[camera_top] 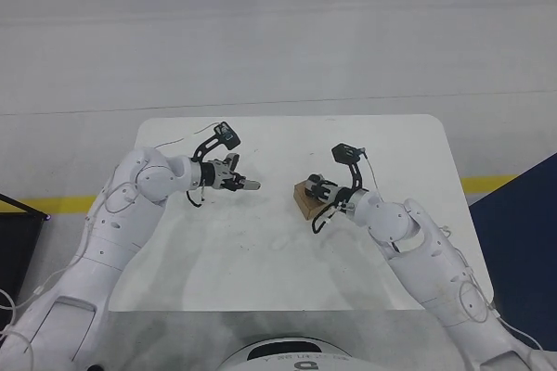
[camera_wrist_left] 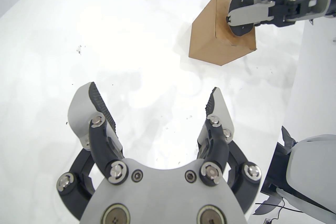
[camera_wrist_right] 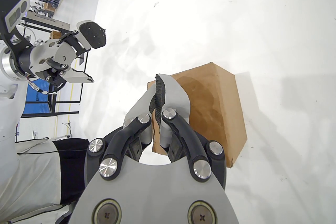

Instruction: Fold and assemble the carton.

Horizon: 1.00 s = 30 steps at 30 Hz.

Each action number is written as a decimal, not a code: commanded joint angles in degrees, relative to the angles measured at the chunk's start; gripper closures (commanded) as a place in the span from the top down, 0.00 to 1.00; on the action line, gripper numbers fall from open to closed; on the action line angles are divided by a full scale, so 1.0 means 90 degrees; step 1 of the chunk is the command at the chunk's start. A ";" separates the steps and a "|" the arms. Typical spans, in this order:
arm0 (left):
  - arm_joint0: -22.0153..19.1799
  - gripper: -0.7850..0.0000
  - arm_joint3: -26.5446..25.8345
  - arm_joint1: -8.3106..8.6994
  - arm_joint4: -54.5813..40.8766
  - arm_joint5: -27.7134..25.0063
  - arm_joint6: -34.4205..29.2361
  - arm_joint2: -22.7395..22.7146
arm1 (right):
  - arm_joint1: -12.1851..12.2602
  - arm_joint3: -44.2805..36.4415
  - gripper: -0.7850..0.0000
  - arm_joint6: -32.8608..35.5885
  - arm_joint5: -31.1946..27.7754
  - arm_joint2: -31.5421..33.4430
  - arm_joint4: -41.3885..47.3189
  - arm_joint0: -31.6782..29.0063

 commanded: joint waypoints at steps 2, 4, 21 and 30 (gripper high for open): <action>0.0007 1.00 -0.0024 0.0026 -0.0007 -0.0021 -0.0015 -0.0029 | 0.0003 -0.0176 0.00 -0.0094 0.0024 0.0035 -0.0066 -0.0057; 0.0005 1.00 -0.0024 0.0043 -0.0017 -0.0053 -0.0006 -0.0054 | 0.0004 -0.0297 0.00 -0.0176 0.0038 0.0059 -0.0105 -0.0106; 0.0014 1.00 -0.0023 0.0070 -0.0009 -0.0088 0.0028 -0.0077 | 0.0024 -0.0480 0.00 -0.0102 0.0335 0.0270 -0.0220 -0.0368; 0.0014 1.00 -0.0023 0.0070 -0.0009 -0.0088 0.0028 -0.0077 | 0.0014 -0.0468 0.00 0.0002 0.0531 0.0271 -0.0399 -0.0272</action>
